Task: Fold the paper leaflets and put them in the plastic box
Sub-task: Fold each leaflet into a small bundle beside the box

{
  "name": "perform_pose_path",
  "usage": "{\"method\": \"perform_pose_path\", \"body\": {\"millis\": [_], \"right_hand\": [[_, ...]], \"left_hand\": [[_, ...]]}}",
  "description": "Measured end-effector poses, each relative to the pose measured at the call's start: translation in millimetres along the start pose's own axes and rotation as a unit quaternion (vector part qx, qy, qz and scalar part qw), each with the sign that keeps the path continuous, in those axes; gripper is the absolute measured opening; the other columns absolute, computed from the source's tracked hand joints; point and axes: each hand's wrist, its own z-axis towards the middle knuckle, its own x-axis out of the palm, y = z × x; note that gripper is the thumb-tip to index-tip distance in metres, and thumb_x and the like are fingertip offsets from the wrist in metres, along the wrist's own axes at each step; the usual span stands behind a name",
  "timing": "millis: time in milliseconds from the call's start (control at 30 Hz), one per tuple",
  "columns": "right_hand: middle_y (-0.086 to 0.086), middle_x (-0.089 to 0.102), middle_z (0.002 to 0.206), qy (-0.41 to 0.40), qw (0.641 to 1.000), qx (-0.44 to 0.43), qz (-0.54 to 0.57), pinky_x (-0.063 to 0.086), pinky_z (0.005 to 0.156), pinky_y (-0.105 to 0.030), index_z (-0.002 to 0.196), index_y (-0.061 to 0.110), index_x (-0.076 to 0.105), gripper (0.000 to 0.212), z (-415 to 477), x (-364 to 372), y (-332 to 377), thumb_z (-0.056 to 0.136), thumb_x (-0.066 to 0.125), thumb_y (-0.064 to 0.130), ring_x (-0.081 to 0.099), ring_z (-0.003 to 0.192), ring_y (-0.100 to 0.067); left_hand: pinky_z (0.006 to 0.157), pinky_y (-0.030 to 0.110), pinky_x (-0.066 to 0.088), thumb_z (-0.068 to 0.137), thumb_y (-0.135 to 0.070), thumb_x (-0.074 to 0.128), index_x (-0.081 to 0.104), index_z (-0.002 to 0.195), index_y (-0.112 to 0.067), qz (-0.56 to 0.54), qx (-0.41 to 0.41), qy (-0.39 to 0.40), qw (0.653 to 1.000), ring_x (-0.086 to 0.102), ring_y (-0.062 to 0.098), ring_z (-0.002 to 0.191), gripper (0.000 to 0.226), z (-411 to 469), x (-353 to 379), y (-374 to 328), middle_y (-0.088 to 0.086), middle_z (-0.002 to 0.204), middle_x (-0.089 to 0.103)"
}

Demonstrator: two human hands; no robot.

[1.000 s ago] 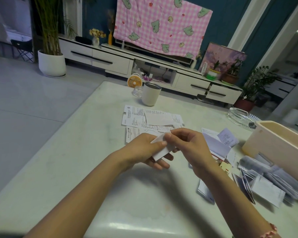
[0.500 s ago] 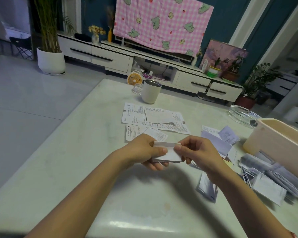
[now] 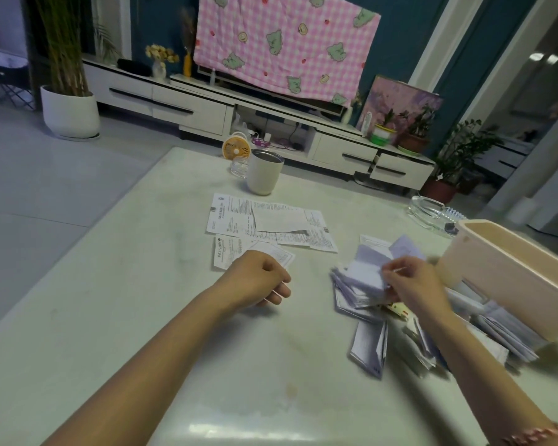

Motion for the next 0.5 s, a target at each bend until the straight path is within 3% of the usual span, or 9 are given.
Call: {"method": "perform_pose_path", "body": {"millis": [100,200,367,500], "right_hand": [[-0.006,0.065,0.073,0.027,0.987,0.010,-0.156,0.045,0.065,-0.030,0.072,0.017,0.058,0.015,3.8,11.7,-22.5,0.083,0.059,0.008,0.060,0.074,-0.025],[-0.008,0.066,0.078,0.045,0.973,0.018,-0.227,0.042,0.066,-0.029,0.073,0.014,0.057,0.011,4.3,15.0,-27.7,0.082,0.060,0.016,0.059,0.077,-0.025],[-0.003,0.064,0.066,0.010,0.983,-0.007,-0.181,0.049,0.065,-0.034,0.067,0.015,0.058,0.014,3.8,7.6,-16.0,0.081,0.063,0.014,0.061,0.071,-0.024],[0.001,0.058,0.062,-0.032,0.986,-0.080,-0.141,0.039,0.051,-0.027,0.076,0.011,0.061,0.010,-4.3,-3.0,11.4,0.085,0.061,0.015,0.051,0.057,-0.014]], "left_hand": [[0.065,0.022,0.048,0.093,-0.015,0.046,0.064,0.089,-0.012,0.002,-0.005,-0.015,1.000,0.061,0.011,0.064,0.018,1.4,0.9,0.8,0.001,0.080,0.070],[0.064,0.021,0.048,0.093,-0.015,0.047,0.064,0.091,-0.011,0.005,-0.005,-0.017,1.000,0.062,0.011,0.064,0.018,1.8,2.0,2.1,0.000,0.080,0.070],[0.060,0.023,0.048,0.092,-0.009,0.045,0.063,0.084,-0.012,-0.025,-0.002,-0.078,0.997,0.061,0.012,0.061,0.020,7.4,-0.2,3.8,0.002,0.079,0.068],[0.065,0.026,0.048,0.089,-0.003,0.041,0.063,0.093,-0.010,-0.056,-0.003,-0.168,0.984,0.062,0.013,0.064,0.023,10.6,-8.7,7.7,0.004,0.088,0.069]]}}
